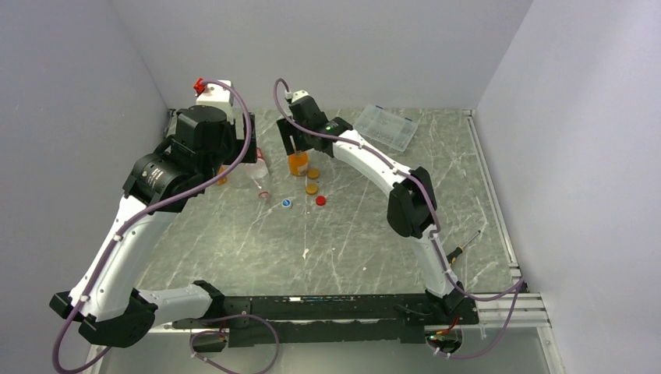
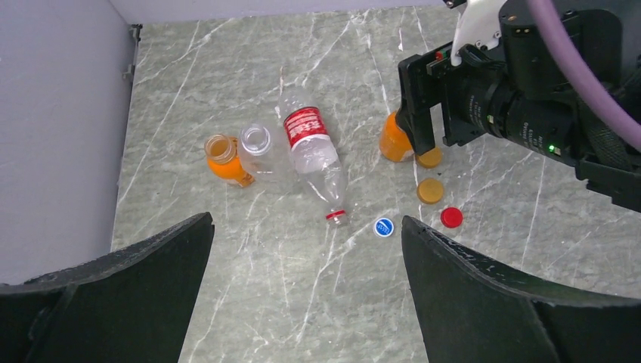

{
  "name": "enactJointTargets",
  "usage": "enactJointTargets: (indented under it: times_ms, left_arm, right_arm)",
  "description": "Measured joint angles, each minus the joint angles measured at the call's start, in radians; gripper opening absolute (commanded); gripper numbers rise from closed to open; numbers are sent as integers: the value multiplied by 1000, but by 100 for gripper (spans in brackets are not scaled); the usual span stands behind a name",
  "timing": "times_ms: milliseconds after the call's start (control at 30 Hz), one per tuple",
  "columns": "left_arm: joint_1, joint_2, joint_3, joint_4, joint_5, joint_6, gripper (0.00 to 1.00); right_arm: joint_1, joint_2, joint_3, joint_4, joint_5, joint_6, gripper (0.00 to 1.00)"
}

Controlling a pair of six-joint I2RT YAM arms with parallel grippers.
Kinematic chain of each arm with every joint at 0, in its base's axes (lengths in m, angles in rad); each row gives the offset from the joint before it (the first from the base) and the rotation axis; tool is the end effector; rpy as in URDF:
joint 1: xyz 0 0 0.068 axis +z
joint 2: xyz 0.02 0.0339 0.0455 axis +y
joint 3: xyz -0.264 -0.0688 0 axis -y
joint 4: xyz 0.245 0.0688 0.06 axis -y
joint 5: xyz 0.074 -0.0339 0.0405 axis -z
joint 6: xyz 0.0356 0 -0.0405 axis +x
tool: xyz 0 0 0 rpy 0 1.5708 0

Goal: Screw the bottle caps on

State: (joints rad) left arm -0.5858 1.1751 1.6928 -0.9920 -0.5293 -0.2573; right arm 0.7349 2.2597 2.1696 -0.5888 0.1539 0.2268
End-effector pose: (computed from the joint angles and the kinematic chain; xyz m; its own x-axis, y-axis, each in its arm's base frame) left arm 0.1721 -0.0926 0.4827 -0.3942 -0.0020 -0.9190 0.0027 1.0000 -0.0034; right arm 0.3911 0.3461 0.2864 -0.5830 -0.2274 -0.7800 -0.4546 0.8870 0.0812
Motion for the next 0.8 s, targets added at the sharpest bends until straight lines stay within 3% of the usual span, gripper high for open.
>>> enactJointTargets:
  times_ms: [533,667,800]
  left_arm:
    - [0,0,-11,1,0,6,99]
    - [0,0,-34,3,0,6,99]
    - [0,0,-60,8,2,9,99]
  right_arm:
    - [0,111,61,-2,4,1,55]
    - [1,126,64,-2,16,1,44]
    - [0,134,77,-2,23,0,25]
